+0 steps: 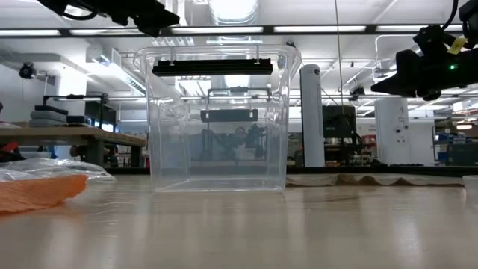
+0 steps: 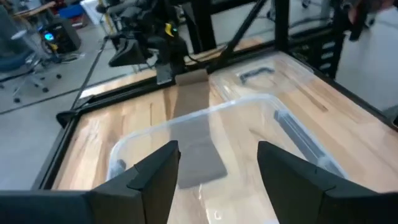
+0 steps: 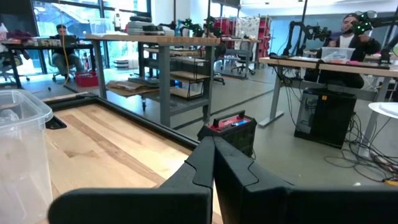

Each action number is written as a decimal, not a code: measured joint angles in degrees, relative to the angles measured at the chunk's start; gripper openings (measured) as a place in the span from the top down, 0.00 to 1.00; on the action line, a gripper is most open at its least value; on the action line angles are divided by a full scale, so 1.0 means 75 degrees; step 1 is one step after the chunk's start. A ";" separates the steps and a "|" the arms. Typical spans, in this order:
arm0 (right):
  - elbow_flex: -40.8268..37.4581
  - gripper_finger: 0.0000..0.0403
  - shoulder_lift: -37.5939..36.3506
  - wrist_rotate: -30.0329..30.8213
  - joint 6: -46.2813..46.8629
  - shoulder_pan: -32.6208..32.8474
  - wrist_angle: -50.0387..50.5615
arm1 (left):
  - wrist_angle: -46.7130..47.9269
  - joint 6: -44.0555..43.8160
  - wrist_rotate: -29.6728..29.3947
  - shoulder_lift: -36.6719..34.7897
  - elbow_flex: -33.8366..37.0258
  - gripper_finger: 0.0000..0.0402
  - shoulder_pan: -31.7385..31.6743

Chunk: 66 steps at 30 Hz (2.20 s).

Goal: Roll bandage
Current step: Move the transparent bin to the upper right corner of the table

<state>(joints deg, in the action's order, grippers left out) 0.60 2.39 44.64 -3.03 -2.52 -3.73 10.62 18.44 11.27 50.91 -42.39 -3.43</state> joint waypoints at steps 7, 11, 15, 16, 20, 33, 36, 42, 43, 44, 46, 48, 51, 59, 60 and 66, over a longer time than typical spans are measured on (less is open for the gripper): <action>0.0001 1.00 0.0003 -0.0038 0.0705 -0.0002 -0.0296 | 0.0254 0.0340 0.0434 0.0089 0.0263 0.49 0.0421; 0.0000 1.00 0.0000 -0.0178 0.1475 -0.0001 -0.0764 | 0.0259 0.0660 0.0353 0.0284 0.0321 0.48 0.0925; 0.0000 1.00 0.0015 -0.0625 0.1866 -0.0001 -0.1461 | 0.0259 0.0742 -0.0127 0.0666 0.0321 0.47 0.1420; 0.0000 1.00 0.0054 -0.0873 0.2092 0.0000 -0.1769 | 0.0256 0.0809 -0.0259 0.0776 0.0320 0.47 0.1517; 0.0068 1.00 0.0522 -0.1580 0.2558 0.0003 -0.2739 | 0.0255 0.0962 -0.0548 0.1211 0.0272 0.48 0.1711; 0.3431 1.00 0.5557 -0.2040 0.2158 0.0641 -0.1940 | 0.1112 0.0091 -0.2238 0.1704 -0.0374 0.48 0.3091; 0.4608 1.00 0.6773 -0.2014 0.1790 0.1134 -0.1154 | 0.1127 -0.0346 -0.2557 0.1764 -0.0376 0.45 0.3419; 0.6820 1.00 0.8796 -0.1190 0.1057 0.2434 0.0752 | 0.1014 -0.0682 -0.3023 0.2062 -0.0348 0.43 0.3908; 0.7171 1.00 0.9081 -0.1029 0.0895 0.2642 0.0988 | 0.0943 -0.0726 -0.3081 0.2134 -0.0347 0.43 0.3942; 0.7480 1.00 0.9351 -0.0951 0.0791 0.2824 0.1234 | 0.0871 -0.0754 -0.3174 0.2219 -0.0344 0.44 0.3963; 0.8053 1.00 0.9856 -0.0953 0.0695 0.3145 0.1835 | 0.0678 -0.0760 -0.3249 0.2403 -0.0341 0.45 0.3968; 0.8659 1.00 1.0347 -0.0992 0.0657 0.3398 0.2482 | 0.0567 -0.0761 -0.3325 0.2584 -0.0368 0.46 0.3965; 0.9586 1.00 1.0965 -0.0970 0.0758 0.3718 0.3934 | 0.0346 -0.0822 -0.3436 0.2854 -0.0522 0.46 0.3959; 1.1275 0.89 1.1996 -0.1073 0.1496 0.4037 0.6211 | 0.0405 -0.1443 -0.3596 0.3584 -0.0793 0.47 0.3945; 1.1412 0.85 1.2073 -0.1188 0.1504 0.4051 0.6274 | 0.0386 -0.1475 -0.3657 0.3645 -0.0803 0.48 0.3945; 1.1876 0.56 1.2216 -0.1142 0.1835 0.4068 0.6361 | 0.0577 -0.2356 -0.3884 0.3707 -0.0892 0.56 0.3712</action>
<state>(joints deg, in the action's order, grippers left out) 89.67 94.01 36.08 10.74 27.99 43.98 14.94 0.77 -17.86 78.72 -49.08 24.41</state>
